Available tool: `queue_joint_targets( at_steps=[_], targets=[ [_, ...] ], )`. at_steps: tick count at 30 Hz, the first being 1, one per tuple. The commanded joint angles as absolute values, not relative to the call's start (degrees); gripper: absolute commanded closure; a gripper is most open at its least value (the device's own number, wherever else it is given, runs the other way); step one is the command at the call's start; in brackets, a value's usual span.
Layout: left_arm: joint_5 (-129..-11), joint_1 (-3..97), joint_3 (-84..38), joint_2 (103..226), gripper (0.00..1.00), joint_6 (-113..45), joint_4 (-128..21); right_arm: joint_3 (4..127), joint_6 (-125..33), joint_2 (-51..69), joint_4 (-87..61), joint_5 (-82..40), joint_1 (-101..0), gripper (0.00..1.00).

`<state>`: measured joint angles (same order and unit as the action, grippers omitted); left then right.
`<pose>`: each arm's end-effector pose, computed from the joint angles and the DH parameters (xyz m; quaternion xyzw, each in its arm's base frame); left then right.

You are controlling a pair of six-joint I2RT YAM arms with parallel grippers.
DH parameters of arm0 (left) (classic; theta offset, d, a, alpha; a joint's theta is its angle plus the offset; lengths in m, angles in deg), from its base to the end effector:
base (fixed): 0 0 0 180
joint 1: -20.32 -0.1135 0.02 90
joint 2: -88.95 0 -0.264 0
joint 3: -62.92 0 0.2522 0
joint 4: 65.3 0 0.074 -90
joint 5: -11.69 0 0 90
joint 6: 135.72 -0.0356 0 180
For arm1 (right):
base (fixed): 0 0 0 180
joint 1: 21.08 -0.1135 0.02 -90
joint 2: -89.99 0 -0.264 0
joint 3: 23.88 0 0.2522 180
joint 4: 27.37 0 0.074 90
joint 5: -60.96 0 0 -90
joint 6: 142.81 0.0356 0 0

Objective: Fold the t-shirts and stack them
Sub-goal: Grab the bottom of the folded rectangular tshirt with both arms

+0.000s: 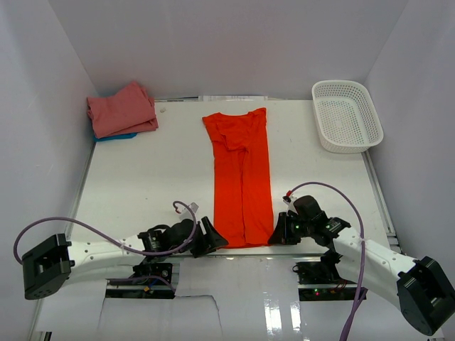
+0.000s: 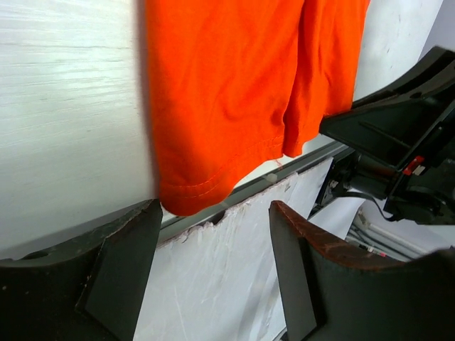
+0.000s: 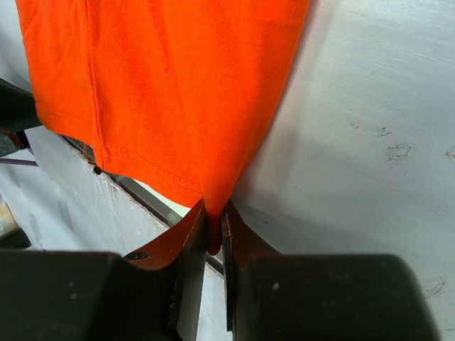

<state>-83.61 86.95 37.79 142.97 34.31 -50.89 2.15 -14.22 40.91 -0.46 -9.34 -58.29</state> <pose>0.0686 -0.1505 0.1302 -0.1252 0.9087 -0.3671 0.1542 0.1109 0.0992 0.1319 -0.0474 0.9264 0.3340 0.1674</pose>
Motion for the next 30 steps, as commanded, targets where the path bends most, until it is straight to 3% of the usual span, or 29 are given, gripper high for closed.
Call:
queue_joint_targets(
  at_steps=[1, 8, 25, 30],
  targets=[
    [-89.6, 87.3, 42.0, 141.0, 0.25, 35.5, -32.6, 0.9, -16.4, 40.2, 7.0, -12.8, -58.8, 0.81],
    [-89.9, 87.3, 43.0, 140.6, 0.36, 36.6, -30.4, 0.8, -16.5, 40.0, 6.7, -12.6, -58.9, 0.81],
    [-86.5, 85.0, 44.9, 152.4, 0.37, 35.2, -43.6, 0.7, -16.8, 40.7, 7.0, -12.3, -59.0, 0.81],
    [-86.0, 83.9, 45.2, 150.6, 0.47, 34.4, -42.4, 0.8, -16.8, 40.5, 7.0, -12.2, -59.0, 0.81]
  ],
)
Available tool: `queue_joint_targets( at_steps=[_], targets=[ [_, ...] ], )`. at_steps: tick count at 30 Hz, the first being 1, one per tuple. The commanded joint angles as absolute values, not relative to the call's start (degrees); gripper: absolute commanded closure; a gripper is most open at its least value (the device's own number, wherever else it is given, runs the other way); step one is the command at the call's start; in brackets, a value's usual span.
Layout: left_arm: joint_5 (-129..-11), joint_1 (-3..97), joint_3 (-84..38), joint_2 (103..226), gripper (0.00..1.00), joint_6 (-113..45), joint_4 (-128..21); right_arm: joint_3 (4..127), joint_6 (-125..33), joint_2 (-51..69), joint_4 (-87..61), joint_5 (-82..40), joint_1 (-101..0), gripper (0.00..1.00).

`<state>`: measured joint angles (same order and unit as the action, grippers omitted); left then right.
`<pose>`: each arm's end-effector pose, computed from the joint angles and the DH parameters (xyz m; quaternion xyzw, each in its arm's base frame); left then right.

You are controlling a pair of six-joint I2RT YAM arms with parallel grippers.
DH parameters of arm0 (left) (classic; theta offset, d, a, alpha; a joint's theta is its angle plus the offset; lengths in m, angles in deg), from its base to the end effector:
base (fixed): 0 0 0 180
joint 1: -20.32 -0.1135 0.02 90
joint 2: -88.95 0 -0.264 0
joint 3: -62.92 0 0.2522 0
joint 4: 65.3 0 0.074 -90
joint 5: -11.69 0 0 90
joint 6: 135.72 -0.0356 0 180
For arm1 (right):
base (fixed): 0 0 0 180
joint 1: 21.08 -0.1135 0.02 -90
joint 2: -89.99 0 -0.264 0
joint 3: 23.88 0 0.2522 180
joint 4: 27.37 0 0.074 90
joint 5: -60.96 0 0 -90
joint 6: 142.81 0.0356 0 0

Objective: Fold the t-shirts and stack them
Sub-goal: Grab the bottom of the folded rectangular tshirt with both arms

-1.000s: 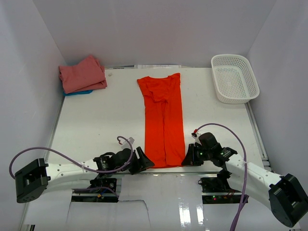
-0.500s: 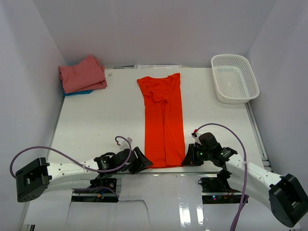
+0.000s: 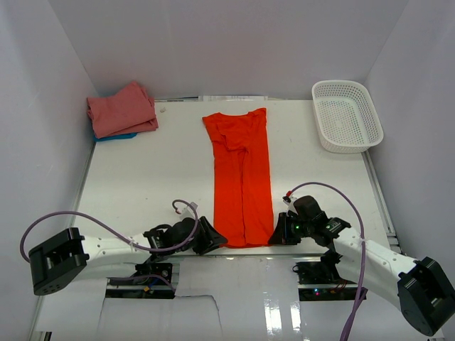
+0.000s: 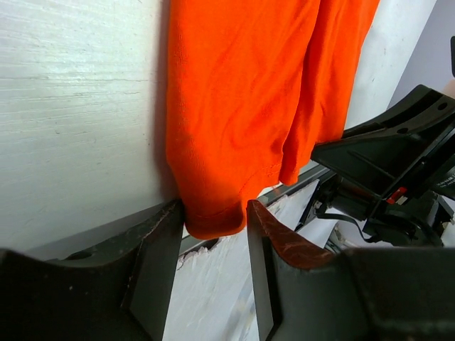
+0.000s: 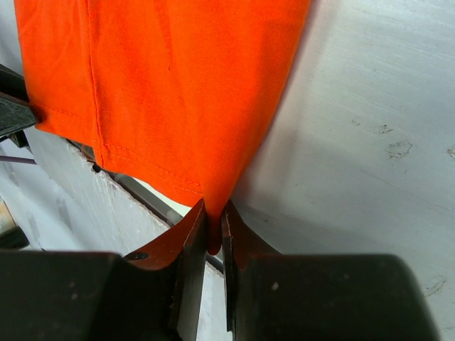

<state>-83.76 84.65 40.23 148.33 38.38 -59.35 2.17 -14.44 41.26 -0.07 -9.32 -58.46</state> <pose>0.0759 -0.1502 0.1159 -0.1759 0.8979 -0.3742 0.1510 0.1101 0.0992 0.1323 -0.0506 0.9262 0.3340 0.1673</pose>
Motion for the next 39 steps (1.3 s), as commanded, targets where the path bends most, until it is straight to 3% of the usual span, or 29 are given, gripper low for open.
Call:
queue_joint_targets(
  at_steps=[1, 6, 9, 11, 13, 18, 23, 28, 39],
  targets=[
    [-86.0, 83.8, 45.2, 150.0, 0.47, 34.3, -42.1, 0.8, -16.8, 40.6, 6.9, -12.3, -59.0, 0.81],
    [-85.9, 83.8, 45.6, 146.2, 0.47, 34.3, -38.6, 1.1, -17.0, 40.1, 6.8, -12.3, -59.0, 0.81],
    [-85.4, 83.8, 46.8, 145.0, 0.66, 34.5, -39.0, 1.0, -17.0, 40.1, 6.5, -12.1, -59.0, 0.81],
    [-85.3, 83.8, 47.1, 144.8, 0.88, 34.8, -39.2, 0.9, -17.0, 40.0, 6.5, -12.0, -59.0, 0.81],
    [-85.1, 83.7, 46.9, 145.3, 0.94, 34.9, -38.9, 0.9, -17.0, 40.0, 6.5, -11.9, -59.0, 0.81],
    [-85.3, 83.7, 46.6, 145.8, 1.0, 35.1, -38.7, 1.3, -17.0, 40.1, 6.8, -11.9, -59.0, 0.81],
    [-84.2, 83.7, 46.1, 144.4, 1.0, 34.3, -37.8, 1.9, -17.0, 40.2, 7.5, -11.3, -59.0, 0.82],
    [-82.2, 83.7, 43.1, 143.9, 1.0, 32.5, -35.7, 3.6, -17.2, 42.4, 9.9, -10.5, -59.6, 0.92],
    [-81.5, 83.7, 37.4, 143.3, 1.0, 30.1, -32.1, 8.6, -16.9, 46.6, 16.8, -10.7, -61.8, 0.92]
  ],
)
